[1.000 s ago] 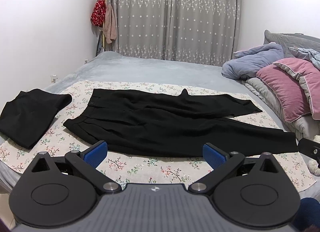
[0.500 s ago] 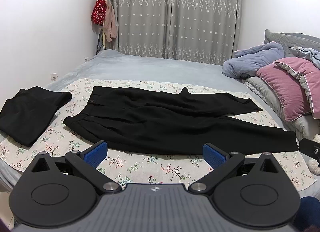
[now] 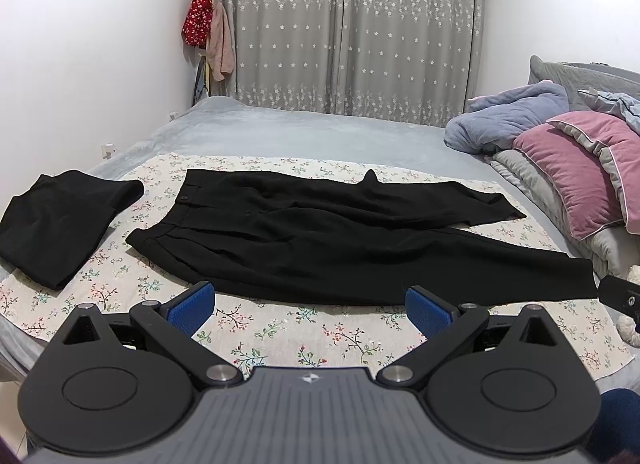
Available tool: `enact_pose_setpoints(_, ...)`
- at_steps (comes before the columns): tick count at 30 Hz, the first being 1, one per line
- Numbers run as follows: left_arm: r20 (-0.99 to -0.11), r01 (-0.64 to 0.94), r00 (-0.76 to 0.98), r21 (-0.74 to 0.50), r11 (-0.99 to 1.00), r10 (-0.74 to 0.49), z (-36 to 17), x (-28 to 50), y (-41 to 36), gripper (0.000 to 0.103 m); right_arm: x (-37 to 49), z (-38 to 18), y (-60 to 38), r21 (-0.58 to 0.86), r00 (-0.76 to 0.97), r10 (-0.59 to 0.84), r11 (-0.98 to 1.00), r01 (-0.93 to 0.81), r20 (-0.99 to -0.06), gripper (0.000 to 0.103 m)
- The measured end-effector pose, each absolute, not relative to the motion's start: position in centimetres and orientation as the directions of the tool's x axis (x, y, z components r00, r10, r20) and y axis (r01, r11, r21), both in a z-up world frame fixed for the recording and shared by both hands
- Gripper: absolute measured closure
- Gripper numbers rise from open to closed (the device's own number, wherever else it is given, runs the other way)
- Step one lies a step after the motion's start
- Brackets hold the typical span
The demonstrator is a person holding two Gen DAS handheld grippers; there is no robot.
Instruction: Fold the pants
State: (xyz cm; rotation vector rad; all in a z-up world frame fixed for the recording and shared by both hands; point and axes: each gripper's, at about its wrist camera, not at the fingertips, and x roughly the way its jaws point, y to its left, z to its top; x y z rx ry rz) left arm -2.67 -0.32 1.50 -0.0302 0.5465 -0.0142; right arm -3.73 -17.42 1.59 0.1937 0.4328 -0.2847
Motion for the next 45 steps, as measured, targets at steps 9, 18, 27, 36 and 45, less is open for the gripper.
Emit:
enact_pose_setpoints(9,-0.519,0.009,0.854,-0.036,0.999,-0.026,1.4,-2.8,-0.2,0.008,-3.8,1.4,-17.6,0.121,0.871,-0.225,0.945,0.305,-0.438,0.000)
enact_pose_setpoints(18,-0.521,0.007,0.853,-0.036,0.999,-0.025,1.3,-2.7,-0.2,0.008,-3.6,1.2,-17.5,0.120,0.867,-0.222,0.945,0.303,-0.446,0.000)
enact_pose_setpoints(27,-0.524,0.007,0.851,-0.033,0.999,-0.023,1.1,-2.6,-0.3,0.008,-3.6,1.1,-17.5,0.117,0.866,-0.222,0.946,0.303,-0.448,0.000)
enact_pose_setpoints(36,-0.547,0.014,0.837,-0.011,1.000,-0.018,0.0,-0.9,-0.7,0.008,-2.0,-0.5,-17.3,0.101,0.856,-0.221,0.948,0.300,-0.467,0.000)
enact_pose_setpoints(45,-0.596,0.008,0.803,-0.017,1.000,-0.016,-1.9,3.9,0.0,0.008,2.2,-3.0,-18.1,0.073,0.833,-0.216,0.954,0.292,-0.509,0.000)
